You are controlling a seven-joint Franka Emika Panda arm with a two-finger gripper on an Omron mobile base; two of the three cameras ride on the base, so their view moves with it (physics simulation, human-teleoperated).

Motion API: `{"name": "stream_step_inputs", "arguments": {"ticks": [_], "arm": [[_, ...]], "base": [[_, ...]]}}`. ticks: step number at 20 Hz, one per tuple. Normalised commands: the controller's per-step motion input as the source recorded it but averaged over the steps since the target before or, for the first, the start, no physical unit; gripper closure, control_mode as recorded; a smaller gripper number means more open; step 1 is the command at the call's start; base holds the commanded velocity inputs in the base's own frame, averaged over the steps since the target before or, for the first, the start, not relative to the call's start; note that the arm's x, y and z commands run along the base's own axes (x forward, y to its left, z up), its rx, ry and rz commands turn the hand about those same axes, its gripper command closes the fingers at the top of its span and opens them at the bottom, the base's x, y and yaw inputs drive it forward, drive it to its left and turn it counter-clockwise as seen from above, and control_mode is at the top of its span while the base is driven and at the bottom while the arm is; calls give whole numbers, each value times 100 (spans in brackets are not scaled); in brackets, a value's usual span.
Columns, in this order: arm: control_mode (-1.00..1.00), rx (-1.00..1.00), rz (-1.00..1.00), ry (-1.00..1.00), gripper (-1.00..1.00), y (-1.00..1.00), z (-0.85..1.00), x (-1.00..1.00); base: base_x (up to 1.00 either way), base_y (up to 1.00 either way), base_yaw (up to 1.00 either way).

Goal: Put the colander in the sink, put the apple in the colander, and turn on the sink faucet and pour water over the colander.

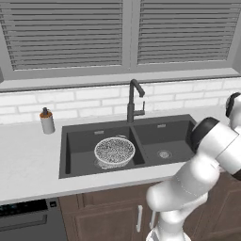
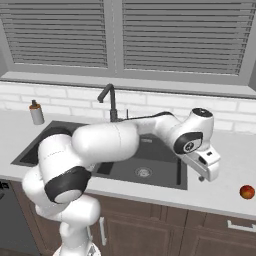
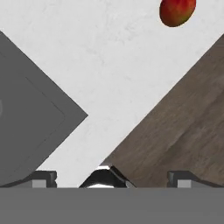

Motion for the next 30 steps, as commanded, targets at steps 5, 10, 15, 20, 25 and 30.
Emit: {"name": "stream_step_inputs", "arguments": {"ticks": [5, 10, 15, 20, 25, 30], "arm": [[-100, 0, -10, -1, -100, -62, 0, 0], [-100, 0, -9, 0, -100, -67, -1, 0], [-100, 0, -7, 0, -100, -60, -3, 0], [-100, 0, -7, 0, -100, -54, 0, 0], [-100, 0, -1, 2, -100, -40, 0, -5], [-100, 0, 0, 4, -100, -1, 0, 0]], "base": [[0, 0, 0], [0, 0, 0], [0, 0, 0], [0, 0, 0], [0, 0, 0], [0, 0, 0]]}}
